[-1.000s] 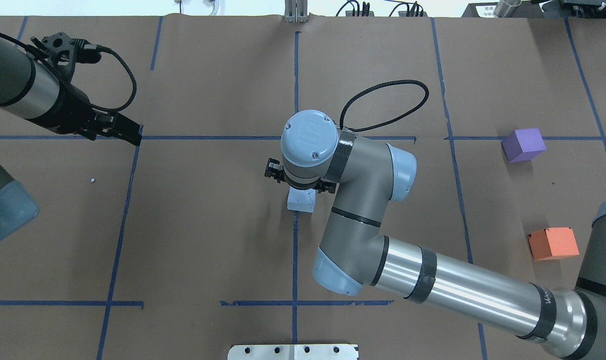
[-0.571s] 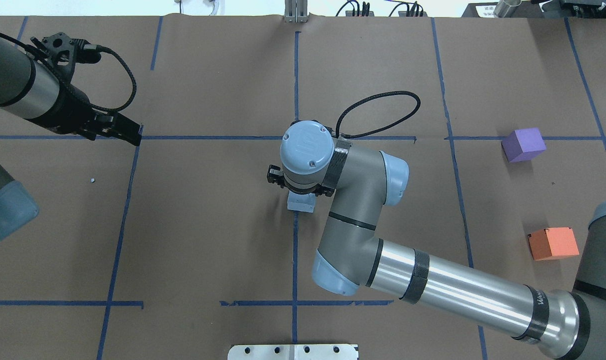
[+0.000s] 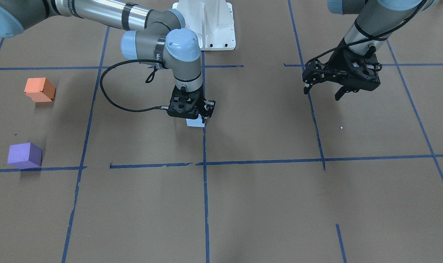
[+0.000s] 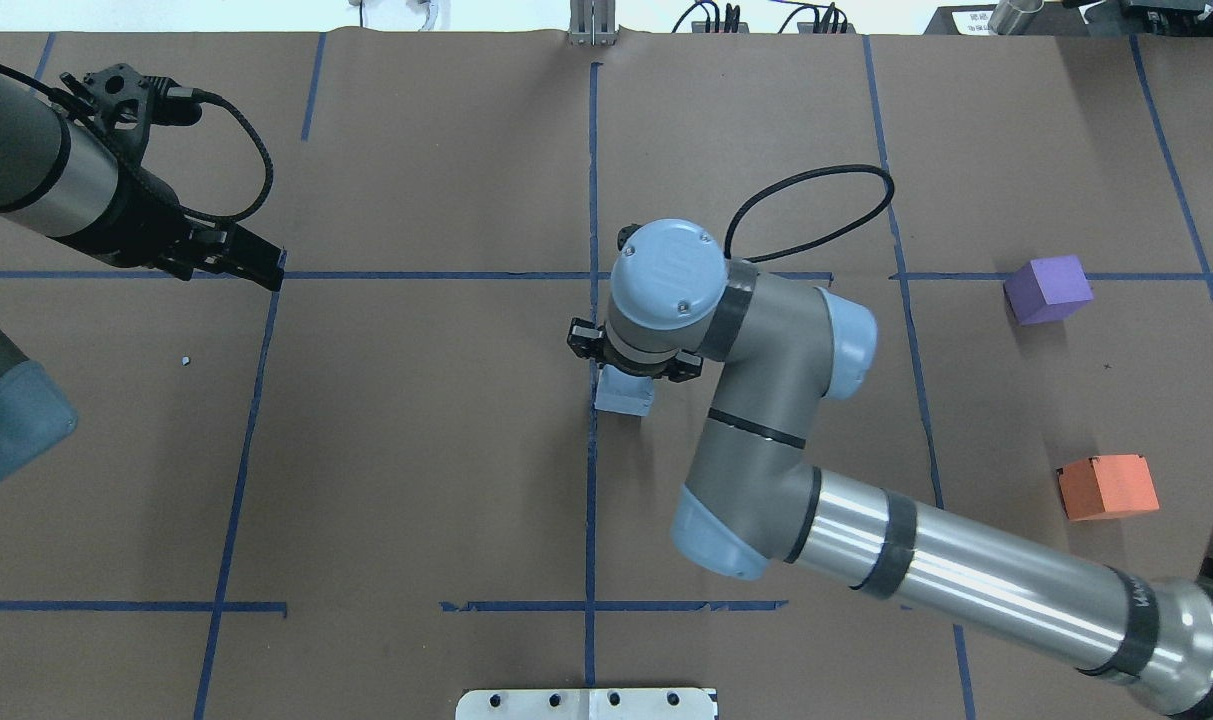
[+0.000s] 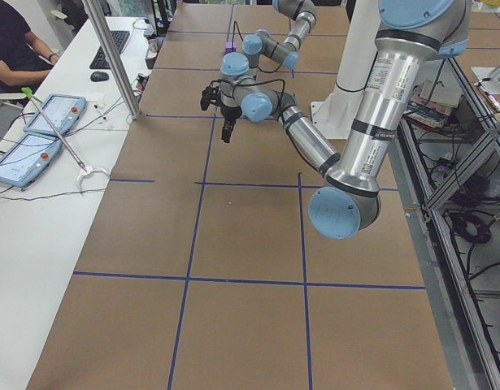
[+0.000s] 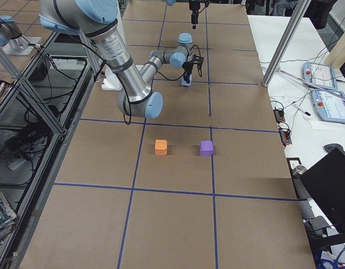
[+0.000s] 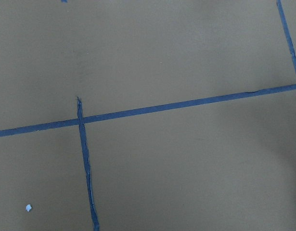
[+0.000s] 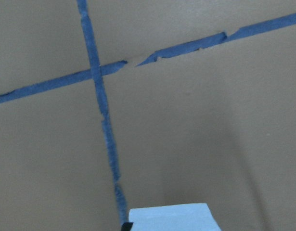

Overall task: Place blue block between orange and purple blocks
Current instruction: 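Carry the blue cube with the right gripper toward the purple cube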

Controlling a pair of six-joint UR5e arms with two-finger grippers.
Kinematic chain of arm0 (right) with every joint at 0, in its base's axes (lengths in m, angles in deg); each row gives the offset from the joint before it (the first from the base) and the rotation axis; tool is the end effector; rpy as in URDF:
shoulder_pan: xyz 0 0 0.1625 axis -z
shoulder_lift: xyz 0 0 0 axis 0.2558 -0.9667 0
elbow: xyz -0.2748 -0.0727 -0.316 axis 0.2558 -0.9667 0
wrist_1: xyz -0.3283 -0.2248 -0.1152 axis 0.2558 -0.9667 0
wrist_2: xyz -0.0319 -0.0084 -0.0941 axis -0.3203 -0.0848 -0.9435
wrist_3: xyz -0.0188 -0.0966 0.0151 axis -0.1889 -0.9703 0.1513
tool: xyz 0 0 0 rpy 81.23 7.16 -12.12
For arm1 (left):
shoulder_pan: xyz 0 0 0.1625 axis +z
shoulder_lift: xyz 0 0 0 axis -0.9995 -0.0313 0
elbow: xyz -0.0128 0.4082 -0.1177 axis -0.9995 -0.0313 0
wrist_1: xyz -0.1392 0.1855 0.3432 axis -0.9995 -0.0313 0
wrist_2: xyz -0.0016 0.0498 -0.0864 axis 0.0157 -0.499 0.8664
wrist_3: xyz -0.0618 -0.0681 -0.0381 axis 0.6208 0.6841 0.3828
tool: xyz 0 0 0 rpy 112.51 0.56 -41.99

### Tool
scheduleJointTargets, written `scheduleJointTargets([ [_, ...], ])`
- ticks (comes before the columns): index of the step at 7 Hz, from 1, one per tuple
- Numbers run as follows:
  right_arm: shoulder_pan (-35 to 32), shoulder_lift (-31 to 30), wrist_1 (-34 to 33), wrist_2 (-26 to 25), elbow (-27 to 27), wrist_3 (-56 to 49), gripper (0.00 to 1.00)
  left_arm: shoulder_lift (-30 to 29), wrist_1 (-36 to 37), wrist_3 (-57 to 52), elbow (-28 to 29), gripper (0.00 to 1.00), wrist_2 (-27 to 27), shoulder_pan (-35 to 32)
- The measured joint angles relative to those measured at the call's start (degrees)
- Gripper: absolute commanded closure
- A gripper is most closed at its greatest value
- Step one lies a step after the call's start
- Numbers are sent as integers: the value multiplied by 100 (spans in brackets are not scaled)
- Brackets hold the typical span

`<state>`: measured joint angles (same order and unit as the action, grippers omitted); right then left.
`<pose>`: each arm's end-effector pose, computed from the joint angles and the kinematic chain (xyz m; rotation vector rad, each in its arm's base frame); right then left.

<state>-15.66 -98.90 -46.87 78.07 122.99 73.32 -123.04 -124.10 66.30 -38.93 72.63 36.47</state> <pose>-0.5502 -0.4481 0.2245 0.0267 -0.8696 0.2797 0.2720 -0.4734 0.2878 0.2121 0.9231 0.0945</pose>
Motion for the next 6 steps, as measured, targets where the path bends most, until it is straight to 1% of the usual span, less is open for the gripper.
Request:
scheduleJointTargets([
  [1,-402,-731,2,405,778,-458,95,-1,0,9,-1,0,0,-1],
  [2,-868,-1621,29,775,1435,-1223,94,-1,0,16,-2,0,-2,-3],
  [3,-1358,-2400,53,1045,1805,-2098,93,-1,0,22,-2,0,-5,-3],
  [4,-1900,-3062,63,1296,1967,-3019,93,-1,0,31,-2,0,-8,-3],
  [5,-2327,-3568,66,1498,2004,-3679,91,1,2,37,-2,0,-13,-3],
  [6,-2540,-3888,68,1607,1953,-3983,89,8,8,40,3,0,-23,-3],
])
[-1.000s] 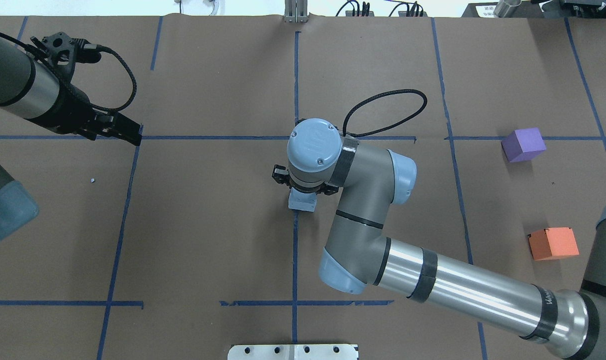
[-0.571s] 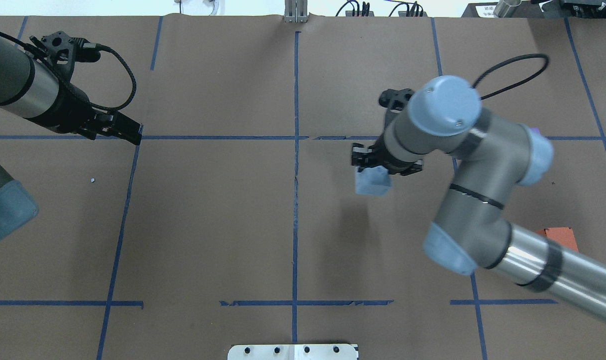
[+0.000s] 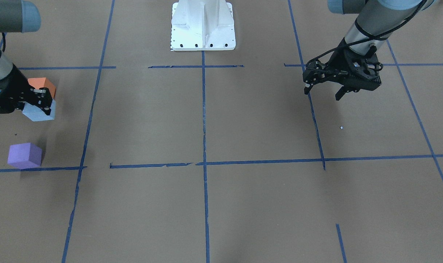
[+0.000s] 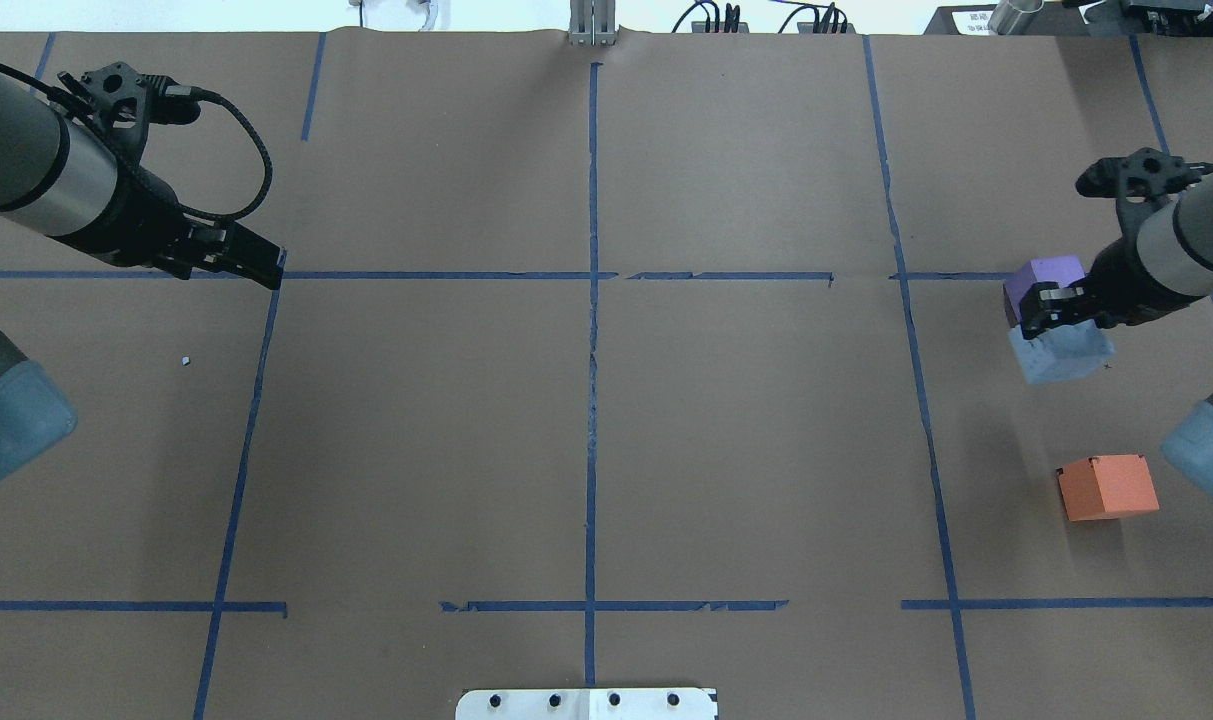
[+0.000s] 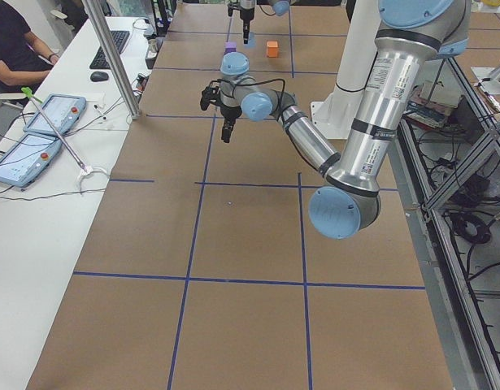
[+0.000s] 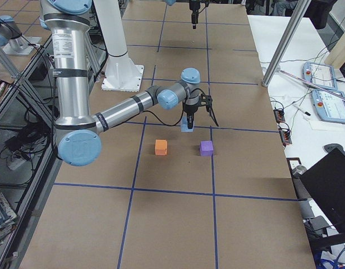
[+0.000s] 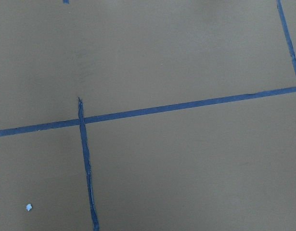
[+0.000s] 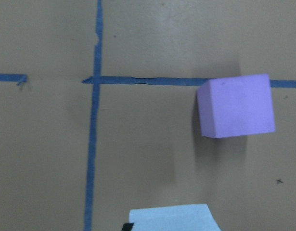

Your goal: Place blue block between orange and purple blocks

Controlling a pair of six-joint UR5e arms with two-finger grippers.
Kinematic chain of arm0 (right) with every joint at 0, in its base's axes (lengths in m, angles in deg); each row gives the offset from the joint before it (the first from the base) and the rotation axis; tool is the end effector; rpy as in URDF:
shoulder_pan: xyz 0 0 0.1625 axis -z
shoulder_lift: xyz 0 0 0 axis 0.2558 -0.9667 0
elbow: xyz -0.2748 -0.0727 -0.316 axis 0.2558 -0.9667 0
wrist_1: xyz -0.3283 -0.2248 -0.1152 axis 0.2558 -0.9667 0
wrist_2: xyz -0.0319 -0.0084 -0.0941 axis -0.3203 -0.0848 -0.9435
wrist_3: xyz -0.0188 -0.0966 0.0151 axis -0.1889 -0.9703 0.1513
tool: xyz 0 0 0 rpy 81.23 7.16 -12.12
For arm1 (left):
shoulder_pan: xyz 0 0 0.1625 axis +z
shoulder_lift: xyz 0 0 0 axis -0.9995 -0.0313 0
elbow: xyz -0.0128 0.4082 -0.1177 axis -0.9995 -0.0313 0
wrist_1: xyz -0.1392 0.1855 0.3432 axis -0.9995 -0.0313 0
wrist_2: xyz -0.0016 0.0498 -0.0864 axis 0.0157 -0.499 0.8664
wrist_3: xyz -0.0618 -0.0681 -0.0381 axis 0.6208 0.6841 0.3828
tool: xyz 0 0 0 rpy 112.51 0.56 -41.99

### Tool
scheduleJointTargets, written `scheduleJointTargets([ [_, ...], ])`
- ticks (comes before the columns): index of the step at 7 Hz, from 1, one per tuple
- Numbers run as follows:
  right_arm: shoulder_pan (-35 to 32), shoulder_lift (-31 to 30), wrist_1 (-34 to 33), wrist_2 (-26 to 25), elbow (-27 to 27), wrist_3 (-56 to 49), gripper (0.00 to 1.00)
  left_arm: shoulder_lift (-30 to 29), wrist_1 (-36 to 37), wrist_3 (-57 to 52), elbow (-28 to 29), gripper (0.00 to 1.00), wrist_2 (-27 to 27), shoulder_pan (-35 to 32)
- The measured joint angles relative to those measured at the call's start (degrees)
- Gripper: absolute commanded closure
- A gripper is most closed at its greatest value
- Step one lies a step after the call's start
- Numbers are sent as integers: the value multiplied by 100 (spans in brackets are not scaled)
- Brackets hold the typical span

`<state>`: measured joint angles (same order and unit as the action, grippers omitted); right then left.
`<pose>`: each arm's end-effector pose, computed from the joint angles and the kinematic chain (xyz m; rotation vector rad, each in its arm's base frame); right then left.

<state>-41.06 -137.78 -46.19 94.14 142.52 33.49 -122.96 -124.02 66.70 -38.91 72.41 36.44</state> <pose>-0.2098 -0.4550 0.4673 0.0516 -0.7273 0.0188 0.2716 -0.4739 0.2890 0.2093 0.9194 0.0850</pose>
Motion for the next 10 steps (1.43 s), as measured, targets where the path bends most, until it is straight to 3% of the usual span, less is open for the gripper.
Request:
scheduleJointTargets([
  [3,-41,-204,1,62,-328,-140,85,12,13,38,-2,0,-6,0],
  [7,212,27,7,38,-829,-157,71,220,-7,-157,35,0,-38,-28],
  [8,232,74,8,30,-920,-163,57,388,-5,-500,49,0,-50,-114],
  [9,245,105,9,26,-966,-166,22,604,5,-899,43,0,-40,-262],
  [10,249,118,9,23,-985,-167,0,852,13,-1381,31,0,-14,-475],
])
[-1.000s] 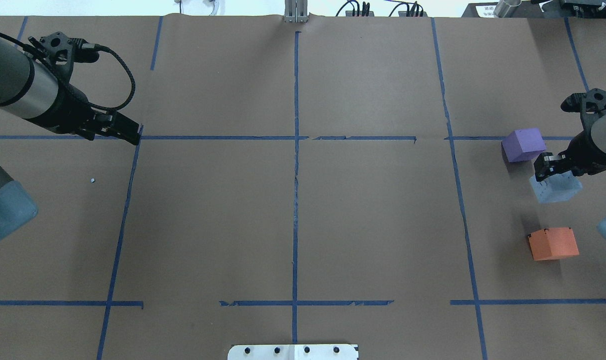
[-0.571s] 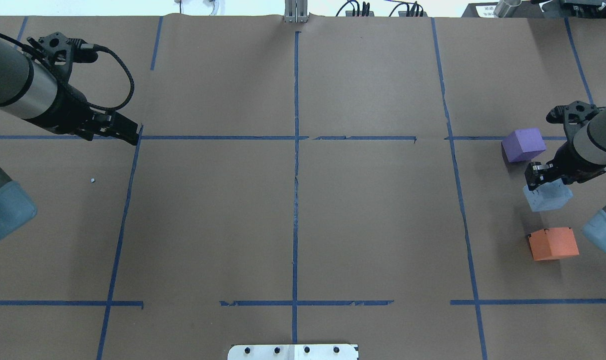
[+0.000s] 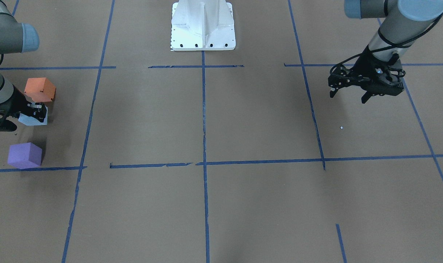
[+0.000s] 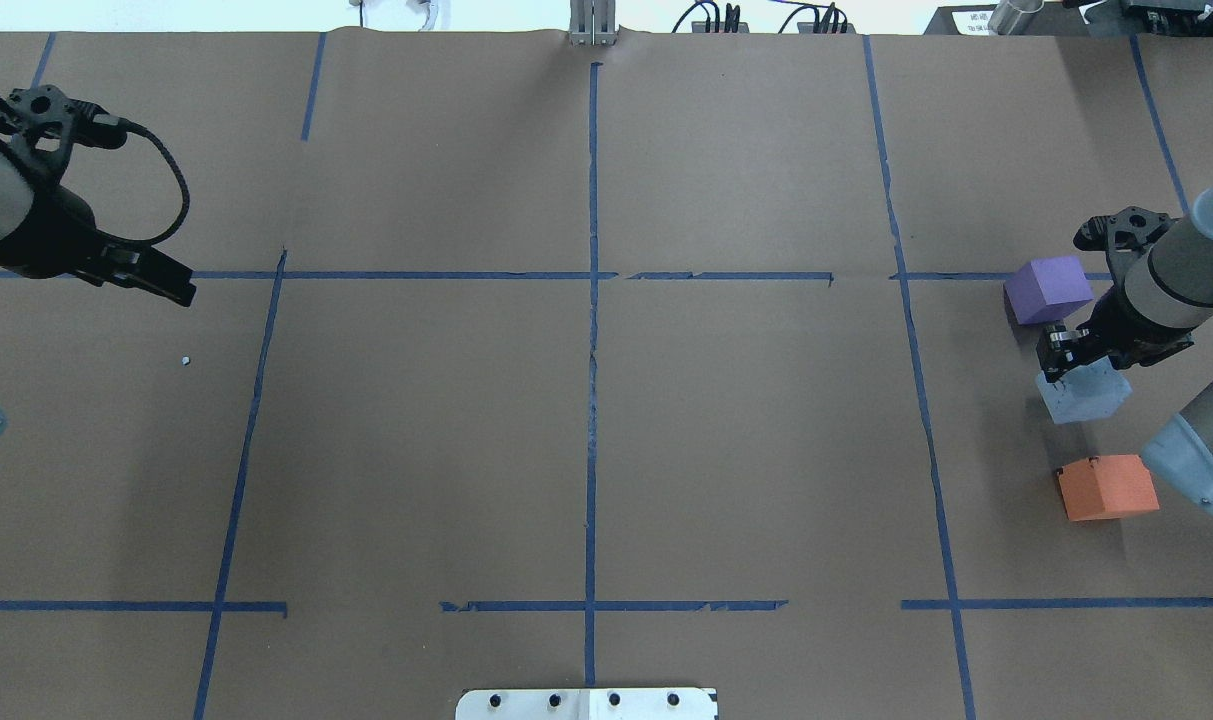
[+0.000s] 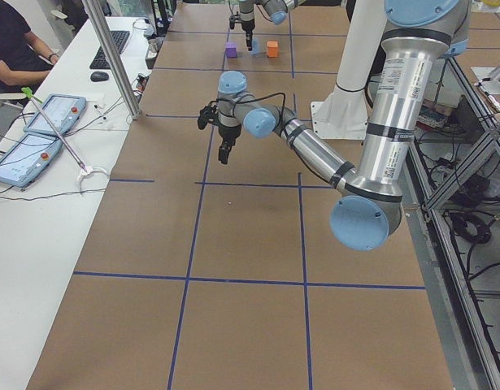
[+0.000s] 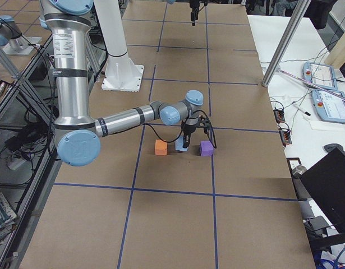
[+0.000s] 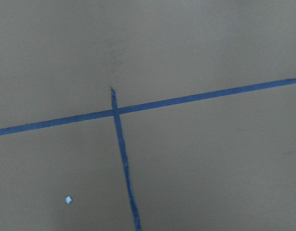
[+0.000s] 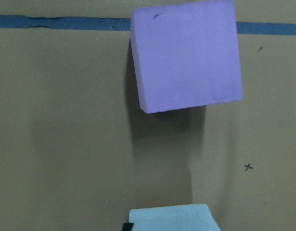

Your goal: Place blue block between orange and purple blocks

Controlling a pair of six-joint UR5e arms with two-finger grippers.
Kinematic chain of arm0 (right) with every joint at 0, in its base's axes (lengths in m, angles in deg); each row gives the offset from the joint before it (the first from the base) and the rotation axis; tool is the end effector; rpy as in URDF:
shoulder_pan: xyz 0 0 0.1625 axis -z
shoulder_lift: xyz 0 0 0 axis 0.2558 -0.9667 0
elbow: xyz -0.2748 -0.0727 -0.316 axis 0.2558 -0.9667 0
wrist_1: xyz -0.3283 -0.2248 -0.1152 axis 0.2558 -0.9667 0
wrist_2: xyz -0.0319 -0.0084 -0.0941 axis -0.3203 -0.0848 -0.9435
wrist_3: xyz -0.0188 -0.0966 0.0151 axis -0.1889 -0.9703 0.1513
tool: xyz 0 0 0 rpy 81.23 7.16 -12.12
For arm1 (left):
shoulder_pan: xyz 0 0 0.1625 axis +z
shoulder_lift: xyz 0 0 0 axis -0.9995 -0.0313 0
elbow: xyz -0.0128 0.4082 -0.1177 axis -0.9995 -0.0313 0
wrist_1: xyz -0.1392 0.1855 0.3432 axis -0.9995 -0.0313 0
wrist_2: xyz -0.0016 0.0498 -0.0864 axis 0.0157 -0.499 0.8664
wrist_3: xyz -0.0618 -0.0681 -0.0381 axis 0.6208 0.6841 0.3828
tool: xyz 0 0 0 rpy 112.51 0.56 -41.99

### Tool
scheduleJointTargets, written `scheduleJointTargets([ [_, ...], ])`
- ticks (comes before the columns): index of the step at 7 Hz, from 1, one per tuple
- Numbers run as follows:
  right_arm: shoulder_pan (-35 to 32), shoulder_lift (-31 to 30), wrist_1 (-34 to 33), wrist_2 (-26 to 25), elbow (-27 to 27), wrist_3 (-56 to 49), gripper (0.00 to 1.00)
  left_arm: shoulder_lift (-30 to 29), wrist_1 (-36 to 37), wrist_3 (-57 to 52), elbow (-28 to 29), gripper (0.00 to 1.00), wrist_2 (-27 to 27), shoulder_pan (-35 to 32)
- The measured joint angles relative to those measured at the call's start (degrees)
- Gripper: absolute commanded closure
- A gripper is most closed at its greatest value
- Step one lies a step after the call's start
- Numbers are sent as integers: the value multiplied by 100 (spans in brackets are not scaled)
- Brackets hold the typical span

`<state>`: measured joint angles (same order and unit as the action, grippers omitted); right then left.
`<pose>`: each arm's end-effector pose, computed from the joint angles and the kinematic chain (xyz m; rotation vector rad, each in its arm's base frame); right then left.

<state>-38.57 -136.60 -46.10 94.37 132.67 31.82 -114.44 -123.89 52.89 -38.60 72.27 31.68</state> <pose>-0.2423 -0.4623 0.5424 -0.0730 -0.6433 -0.0095 0.2182 -0.4753 0.3705 0.2241 0.7992 0.1861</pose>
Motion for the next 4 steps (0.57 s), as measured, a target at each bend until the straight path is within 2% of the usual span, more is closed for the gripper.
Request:
scheduleJointTargets([
  [3,-15,-3,8,-7,84,8,0,622,5,-1258,3,0,34,-589],
  [4,-98,-45,7,6,294,-4,0,827,7,-1696,17,0,38,-789],
])
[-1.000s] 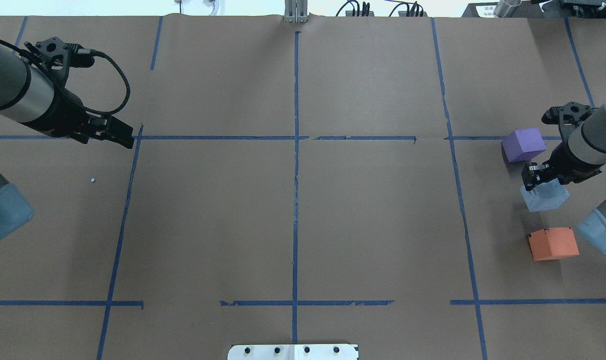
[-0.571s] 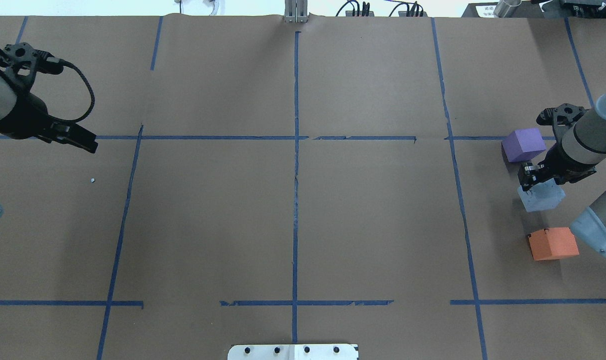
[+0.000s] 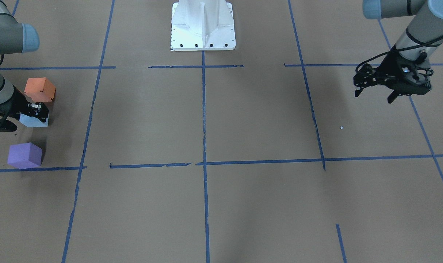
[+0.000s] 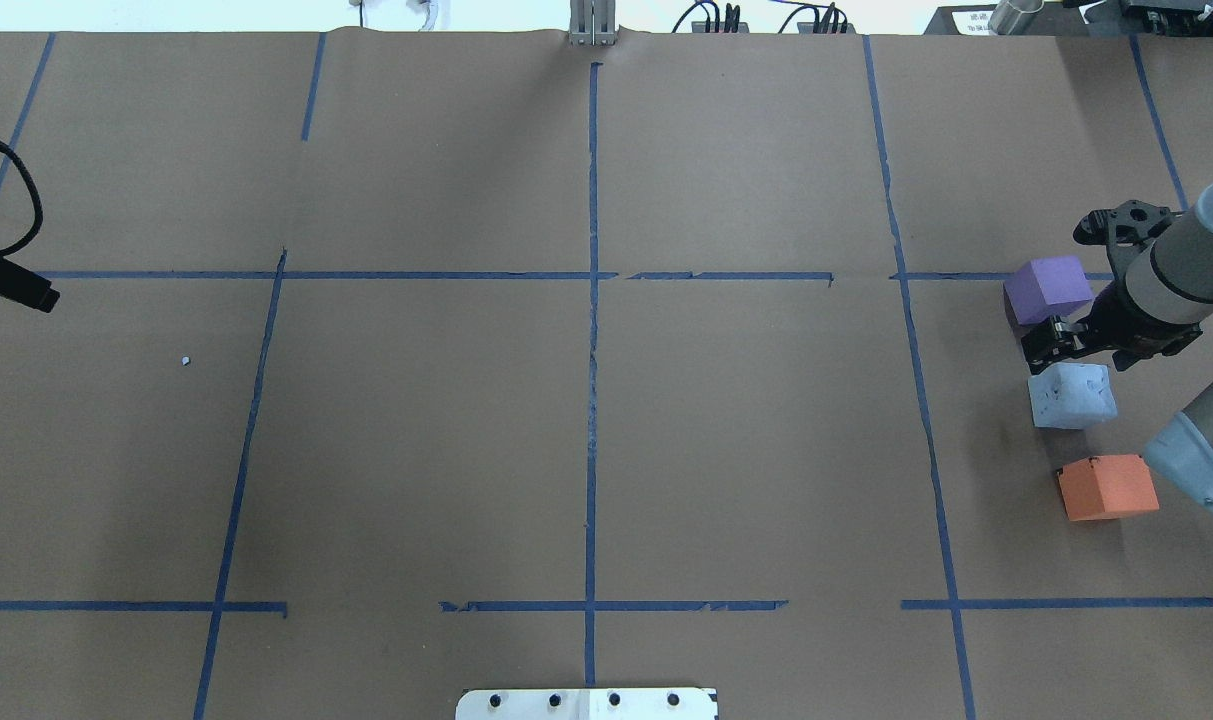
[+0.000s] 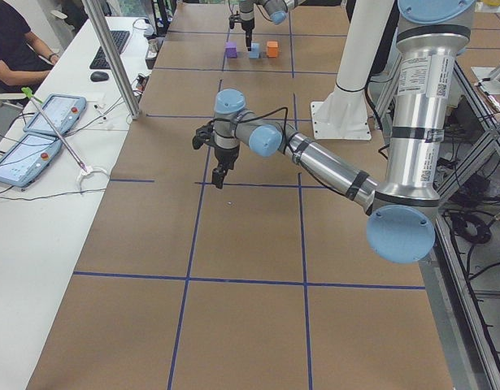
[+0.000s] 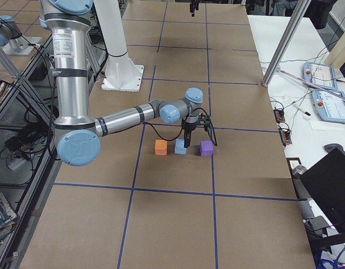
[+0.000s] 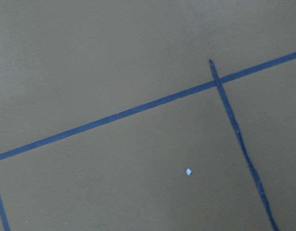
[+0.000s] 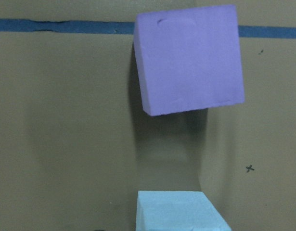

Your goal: Place blue block between orange and purple blocks

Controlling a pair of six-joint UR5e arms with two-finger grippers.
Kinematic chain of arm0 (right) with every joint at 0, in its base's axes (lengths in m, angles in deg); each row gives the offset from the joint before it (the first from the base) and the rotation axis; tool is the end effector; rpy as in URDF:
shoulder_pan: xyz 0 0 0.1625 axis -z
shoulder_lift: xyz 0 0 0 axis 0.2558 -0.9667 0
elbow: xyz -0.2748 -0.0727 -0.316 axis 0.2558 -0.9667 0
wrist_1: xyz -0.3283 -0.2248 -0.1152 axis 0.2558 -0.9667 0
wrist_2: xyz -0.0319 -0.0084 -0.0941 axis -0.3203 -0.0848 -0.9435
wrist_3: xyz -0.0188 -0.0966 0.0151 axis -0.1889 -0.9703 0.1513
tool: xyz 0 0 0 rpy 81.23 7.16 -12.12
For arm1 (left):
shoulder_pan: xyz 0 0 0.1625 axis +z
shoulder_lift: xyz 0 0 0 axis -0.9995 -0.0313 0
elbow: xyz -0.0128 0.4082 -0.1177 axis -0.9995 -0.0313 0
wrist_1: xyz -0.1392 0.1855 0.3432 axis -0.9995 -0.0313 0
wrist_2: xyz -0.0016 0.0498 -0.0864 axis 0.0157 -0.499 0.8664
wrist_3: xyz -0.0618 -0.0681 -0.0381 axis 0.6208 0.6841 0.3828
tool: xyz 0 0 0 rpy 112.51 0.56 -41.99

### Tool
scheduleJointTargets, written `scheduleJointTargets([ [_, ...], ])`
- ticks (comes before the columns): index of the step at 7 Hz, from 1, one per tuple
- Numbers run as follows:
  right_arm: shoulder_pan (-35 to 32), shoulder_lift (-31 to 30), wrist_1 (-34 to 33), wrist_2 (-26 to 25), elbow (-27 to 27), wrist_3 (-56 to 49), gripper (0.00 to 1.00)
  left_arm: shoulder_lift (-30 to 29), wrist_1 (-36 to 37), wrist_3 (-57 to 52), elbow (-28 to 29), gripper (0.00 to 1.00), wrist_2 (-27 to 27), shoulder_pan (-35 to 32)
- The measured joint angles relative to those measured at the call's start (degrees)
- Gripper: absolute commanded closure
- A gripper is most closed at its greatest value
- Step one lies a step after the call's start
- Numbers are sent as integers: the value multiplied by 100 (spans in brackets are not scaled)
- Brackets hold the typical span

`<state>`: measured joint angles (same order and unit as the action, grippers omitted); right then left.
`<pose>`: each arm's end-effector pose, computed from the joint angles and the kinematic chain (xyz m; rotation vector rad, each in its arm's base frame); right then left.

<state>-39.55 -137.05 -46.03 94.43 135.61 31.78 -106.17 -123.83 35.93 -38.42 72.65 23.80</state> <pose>-0.2311 -0.4617 0.5204 -0.0330 -0.6706 -0.0064 0.1363 -0.4689 0.4440 0.2511 0.6963 0.2971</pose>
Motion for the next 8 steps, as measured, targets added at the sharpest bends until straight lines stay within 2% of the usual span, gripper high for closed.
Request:
scheduleJointTargets([
  [2,-526,-357,-16,107,698,-49,0,296,26,-962,141,0,192,-565],
  [4,-1269,-779,-59,405,1105,-491,0,382,32,-1738,529,0,561,-1143],
  [6,-2152,-1111,-221,725,1079,-1674,0,386,28,-2521,1060,0,646,-1759],
  [8,-2941,-1216,-779,823,901,-3118,0,352,20,-3109,1625,0,668,-2254],
])
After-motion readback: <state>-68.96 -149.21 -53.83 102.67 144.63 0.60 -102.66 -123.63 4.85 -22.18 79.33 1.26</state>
